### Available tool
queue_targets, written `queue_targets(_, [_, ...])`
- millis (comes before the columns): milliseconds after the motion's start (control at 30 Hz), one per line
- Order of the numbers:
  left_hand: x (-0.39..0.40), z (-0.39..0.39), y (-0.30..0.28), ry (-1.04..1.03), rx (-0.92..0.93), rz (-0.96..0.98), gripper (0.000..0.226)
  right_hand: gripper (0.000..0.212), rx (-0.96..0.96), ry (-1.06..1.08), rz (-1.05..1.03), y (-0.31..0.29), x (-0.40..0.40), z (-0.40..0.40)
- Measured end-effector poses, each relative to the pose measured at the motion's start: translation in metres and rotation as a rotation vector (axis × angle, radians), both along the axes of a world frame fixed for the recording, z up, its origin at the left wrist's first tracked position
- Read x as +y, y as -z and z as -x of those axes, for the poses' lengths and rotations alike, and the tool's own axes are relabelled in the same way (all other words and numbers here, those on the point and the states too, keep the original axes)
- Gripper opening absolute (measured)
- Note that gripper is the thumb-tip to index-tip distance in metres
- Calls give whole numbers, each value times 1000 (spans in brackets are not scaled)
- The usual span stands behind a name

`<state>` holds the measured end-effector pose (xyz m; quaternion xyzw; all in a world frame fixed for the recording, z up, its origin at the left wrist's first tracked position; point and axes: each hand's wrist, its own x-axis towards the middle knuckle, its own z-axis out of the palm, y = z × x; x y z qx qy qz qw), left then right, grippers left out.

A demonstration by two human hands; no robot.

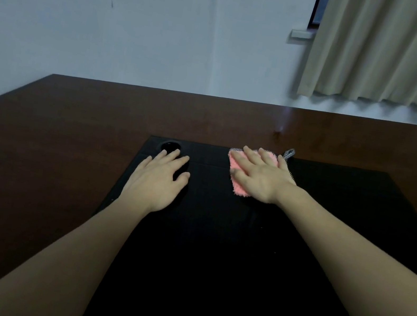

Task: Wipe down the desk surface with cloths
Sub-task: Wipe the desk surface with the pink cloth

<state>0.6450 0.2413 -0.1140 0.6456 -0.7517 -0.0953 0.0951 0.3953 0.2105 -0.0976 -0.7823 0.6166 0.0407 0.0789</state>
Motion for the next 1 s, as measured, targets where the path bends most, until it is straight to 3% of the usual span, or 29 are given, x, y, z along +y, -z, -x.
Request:
queue_targets(333, [8, 12, -15, 16, -140, 39, 52, 58, 7, -237, -41, -1, 120, 18])
queue_targets(433, [19, 27, -20, 27, -13, 72, 55, 57, -6, -233, -62, -5, 137, 29])
queue_targets(600, [39, 58, -13, 98, 218, 46, 51, 57, 5, -158, -51, -7, 100, 42])
queue_targets(833, [38, 59, -2, 136, 118, 18, 47, 58, -11, -1, 8, 1, 14, 63])
queue_targets(1000, [41, 62, -3, 117, 88, 23, 48, 58, -4, -42, -10, 0, 30, 61])
